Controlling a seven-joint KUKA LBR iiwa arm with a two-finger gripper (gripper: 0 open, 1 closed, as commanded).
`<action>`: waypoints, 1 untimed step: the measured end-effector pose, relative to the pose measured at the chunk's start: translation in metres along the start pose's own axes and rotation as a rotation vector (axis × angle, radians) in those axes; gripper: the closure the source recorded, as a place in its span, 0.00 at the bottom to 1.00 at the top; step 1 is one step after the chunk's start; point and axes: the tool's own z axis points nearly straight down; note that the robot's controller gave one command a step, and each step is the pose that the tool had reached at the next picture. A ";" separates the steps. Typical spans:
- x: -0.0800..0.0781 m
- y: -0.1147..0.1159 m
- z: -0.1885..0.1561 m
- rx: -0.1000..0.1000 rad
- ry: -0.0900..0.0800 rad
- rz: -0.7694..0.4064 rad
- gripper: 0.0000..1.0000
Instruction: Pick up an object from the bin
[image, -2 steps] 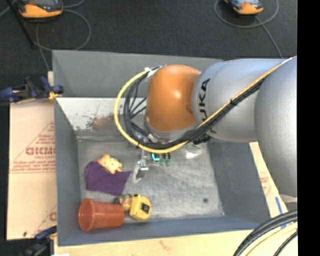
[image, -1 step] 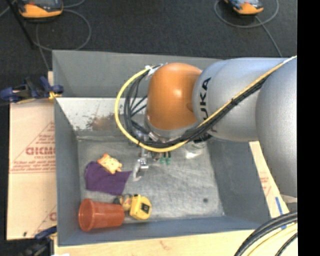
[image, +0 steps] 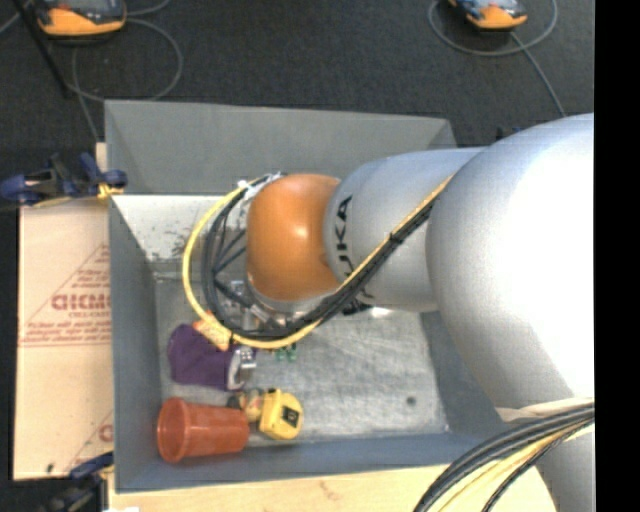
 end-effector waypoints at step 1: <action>0.005 0.017 0.018 0.001 0.008 0.013 0.00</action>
Offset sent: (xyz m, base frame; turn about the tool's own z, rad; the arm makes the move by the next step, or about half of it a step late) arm -0.0158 0.0216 -0.0034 0.2849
